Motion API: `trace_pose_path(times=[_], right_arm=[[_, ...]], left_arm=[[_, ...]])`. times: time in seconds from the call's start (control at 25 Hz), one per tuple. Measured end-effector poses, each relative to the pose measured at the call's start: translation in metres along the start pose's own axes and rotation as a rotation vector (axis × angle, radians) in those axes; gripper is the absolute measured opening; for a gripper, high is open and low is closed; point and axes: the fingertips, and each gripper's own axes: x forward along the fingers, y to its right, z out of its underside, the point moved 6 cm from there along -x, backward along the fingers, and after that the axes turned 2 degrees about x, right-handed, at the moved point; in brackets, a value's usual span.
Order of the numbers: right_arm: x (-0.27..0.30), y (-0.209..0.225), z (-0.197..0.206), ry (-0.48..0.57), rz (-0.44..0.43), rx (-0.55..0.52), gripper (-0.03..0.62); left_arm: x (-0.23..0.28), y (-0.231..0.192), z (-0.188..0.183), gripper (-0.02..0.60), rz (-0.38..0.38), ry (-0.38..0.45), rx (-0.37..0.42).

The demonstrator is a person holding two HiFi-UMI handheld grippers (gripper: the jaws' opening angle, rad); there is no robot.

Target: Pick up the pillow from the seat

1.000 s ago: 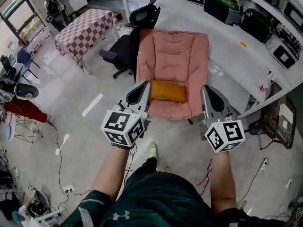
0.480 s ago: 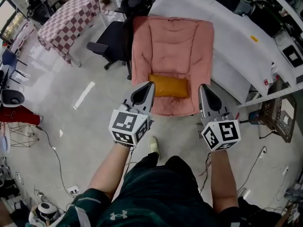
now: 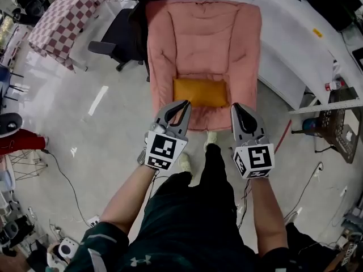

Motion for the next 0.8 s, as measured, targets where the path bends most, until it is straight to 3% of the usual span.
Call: trace_pose_path(times=[0.24,0.56,0.68,0.8], right_arm=[[0.051,0.023,0.078,-0.128,-0.060,-0.019,0.005],[0.113,0.043,0.172,-0.289,-0.139,-0.127,0.005],[0.133,0.047,0.213,-0.347,-0.158,-0.167,0.013],[0.147,0.049,0.254,-0.417,-0.166,-0.199,0.066]], left_arm=[[0.061,0.001,0.056,0.006,0.019,-0.141,0.058],[0.132,-0.007,0.124,0.006,-0.094,-0.284,0.245],[0.156,-0.008,0.165,0.045,-0.072,-0.366,0.294],[0.174,-0.004,0.208,0.081,-0.022,-0.435,0.338]])
